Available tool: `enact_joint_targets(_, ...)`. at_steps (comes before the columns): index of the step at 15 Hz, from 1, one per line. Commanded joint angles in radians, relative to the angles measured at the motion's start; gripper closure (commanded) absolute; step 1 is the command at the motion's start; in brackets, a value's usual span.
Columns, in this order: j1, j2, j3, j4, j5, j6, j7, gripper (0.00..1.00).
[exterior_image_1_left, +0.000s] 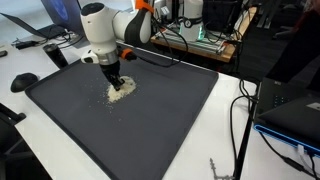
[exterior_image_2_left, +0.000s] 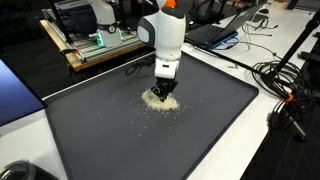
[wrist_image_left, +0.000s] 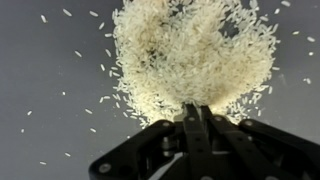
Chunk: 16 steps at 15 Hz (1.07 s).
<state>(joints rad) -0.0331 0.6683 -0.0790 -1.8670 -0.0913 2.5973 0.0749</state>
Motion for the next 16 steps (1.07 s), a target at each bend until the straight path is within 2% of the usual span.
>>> enact_joint_targets(1, -0.002, -0.009, 0.006, 0.003, 0.012, -0.034, -0.024, 0.99)
enact_joint_targets(14, 0.006, -0.024, -0.005, -0.006, 0.000, -0.049, -0.017, 0.99)
enact_joint_targets(15, 0.002, -0.028, 0.000, -0.008, 0.006, -0.051, -0.021, 0.69)
enact_joint_targets(16, 0.002, -0.036, 0.000, -0.015, 0.009, -0.051, -0.017, 0.68)
